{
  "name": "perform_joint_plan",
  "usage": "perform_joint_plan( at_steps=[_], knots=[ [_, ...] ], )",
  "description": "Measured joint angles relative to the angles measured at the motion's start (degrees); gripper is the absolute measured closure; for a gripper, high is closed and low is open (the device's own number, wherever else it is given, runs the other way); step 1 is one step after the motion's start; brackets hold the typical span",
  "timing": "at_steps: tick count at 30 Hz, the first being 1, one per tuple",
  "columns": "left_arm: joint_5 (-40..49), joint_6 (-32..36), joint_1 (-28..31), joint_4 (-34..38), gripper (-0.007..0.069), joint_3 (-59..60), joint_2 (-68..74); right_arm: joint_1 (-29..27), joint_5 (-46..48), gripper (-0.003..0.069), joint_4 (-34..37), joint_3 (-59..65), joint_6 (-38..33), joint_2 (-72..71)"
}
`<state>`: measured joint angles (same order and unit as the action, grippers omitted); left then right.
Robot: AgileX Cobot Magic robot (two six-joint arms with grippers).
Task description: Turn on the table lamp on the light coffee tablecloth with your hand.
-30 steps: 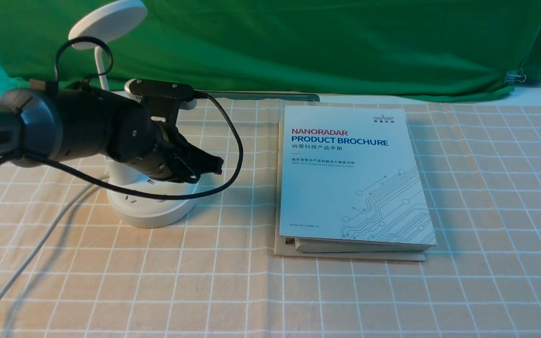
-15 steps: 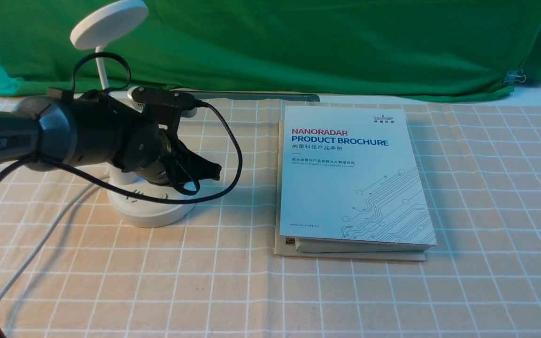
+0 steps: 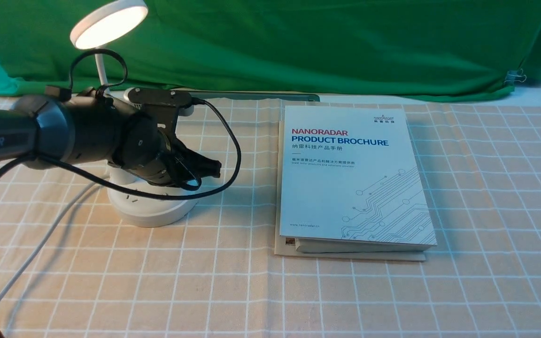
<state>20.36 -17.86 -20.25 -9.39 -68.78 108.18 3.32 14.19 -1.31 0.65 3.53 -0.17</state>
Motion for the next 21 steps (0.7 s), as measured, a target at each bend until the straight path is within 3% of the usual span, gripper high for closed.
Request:
perform_joint_plan(
  at_steps=[4,8,10,13,21],
  knots=[
    [4.4,0.7,0.0,2.2,0.0624,0.7,-4.0,0.0,0.0,0.0421,0.0,0.0,0.0,0.0],
    [6.7,6.4,0.0,9.4,0.0624,6.5,-13.5,0.0,0.0,0.0421,0.0,0.0,0.0,0.0],
    [6.1,11.3,0.0,16.2,0.0624,13.2,-23.6,0.0,0.0,0.0421,0.0,0.0,0.0,0.0],
    [4.1,15.6,-0.1,21.0,0.0624,20.2,-36.0,0.0,0.0,0.0421,0.0,0.0,0.0,0.0],
    [-1.0,17.9,-0.1,23.0,0.0624,33.0,-68.5,0.0,0.0,0.0421,0.0,0.0,0.0,0.0]
  ],
)
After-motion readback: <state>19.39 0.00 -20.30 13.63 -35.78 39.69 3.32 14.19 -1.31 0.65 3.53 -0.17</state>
